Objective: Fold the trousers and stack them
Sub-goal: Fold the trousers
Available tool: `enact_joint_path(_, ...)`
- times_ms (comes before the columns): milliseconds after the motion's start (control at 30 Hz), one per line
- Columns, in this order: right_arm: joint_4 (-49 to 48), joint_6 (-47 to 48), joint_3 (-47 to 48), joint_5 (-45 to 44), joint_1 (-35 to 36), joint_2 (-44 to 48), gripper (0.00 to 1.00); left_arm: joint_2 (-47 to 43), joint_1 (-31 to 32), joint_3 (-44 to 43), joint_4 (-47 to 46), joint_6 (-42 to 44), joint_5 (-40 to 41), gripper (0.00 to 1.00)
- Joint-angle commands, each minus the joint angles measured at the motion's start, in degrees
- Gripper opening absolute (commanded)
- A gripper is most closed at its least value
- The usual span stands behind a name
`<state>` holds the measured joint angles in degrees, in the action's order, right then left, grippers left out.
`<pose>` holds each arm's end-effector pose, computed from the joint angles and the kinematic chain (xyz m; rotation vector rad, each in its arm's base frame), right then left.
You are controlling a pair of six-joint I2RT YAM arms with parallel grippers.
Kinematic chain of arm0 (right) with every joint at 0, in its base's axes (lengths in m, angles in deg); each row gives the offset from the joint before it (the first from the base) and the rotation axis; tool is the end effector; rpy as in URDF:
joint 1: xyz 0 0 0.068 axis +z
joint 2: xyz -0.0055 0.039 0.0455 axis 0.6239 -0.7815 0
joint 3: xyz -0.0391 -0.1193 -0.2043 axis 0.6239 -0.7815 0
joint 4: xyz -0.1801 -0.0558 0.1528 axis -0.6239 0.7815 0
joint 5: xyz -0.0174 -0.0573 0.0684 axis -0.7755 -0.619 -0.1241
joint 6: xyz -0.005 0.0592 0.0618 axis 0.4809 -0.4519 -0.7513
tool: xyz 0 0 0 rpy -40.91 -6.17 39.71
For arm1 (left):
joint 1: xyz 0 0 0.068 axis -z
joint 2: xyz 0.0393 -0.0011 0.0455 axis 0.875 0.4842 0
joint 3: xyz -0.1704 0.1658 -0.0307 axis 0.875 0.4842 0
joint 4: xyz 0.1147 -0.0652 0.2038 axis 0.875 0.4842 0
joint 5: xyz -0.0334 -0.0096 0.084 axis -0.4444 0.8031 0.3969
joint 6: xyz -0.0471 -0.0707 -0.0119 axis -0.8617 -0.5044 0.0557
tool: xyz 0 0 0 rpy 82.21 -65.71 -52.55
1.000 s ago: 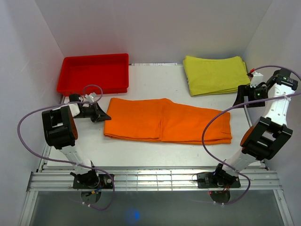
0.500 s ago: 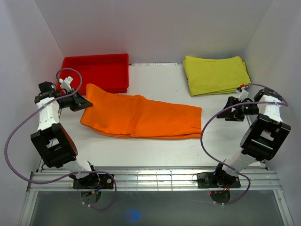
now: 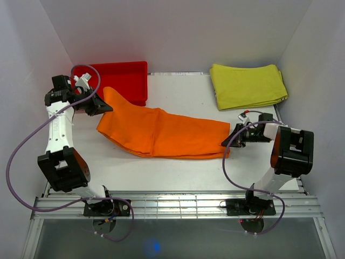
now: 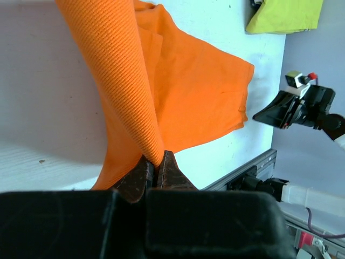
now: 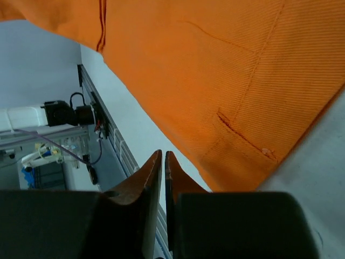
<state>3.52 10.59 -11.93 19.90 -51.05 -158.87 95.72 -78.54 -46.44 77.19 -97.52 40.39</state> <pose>0.2746 0.0068 0.1109 -0.0886 2.4160 1.3364 0.3058 0.0392 0.2813 -0.2646 2.3964 -0.9642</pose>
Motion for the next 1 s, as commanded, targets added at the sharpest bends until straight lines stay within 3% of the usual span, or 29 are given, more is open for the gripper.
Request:
enact_joint_path(0,-15.4,-9.8,-3.5,-2.1,2.2,-3.1,0.08,-0.6,2.5,-7.2,0.9,-4.9,3.1,0.00)
enact_joint_path(167,-21.5,-17.0,-4.0,-4.9,2.9,-10.8,0.08,-0.4,12.8,-12.5,1.8,-8.1,14.4,0.00)
enact_joint_path(367,-25.0,-21.2,-0.7,-5.8,9.0,-15.0,0.08,1.7,20.9,-18.0,0.5,-10.9,18.9,0.00)
enact_joint_path(633,-29.5,-25.3,-0.7,-4.8,14.5,-18.3,0.08,8.6,34.4,-25.2,-3.4,-13.3,18.4,0.00)
enact_joint_path(967,-32.3,-26.4,-1.6,-4.6,15.4,-17.9,0.08,16.7,47.5,-19.3,-19.4,-25.5,14.4,0.00)
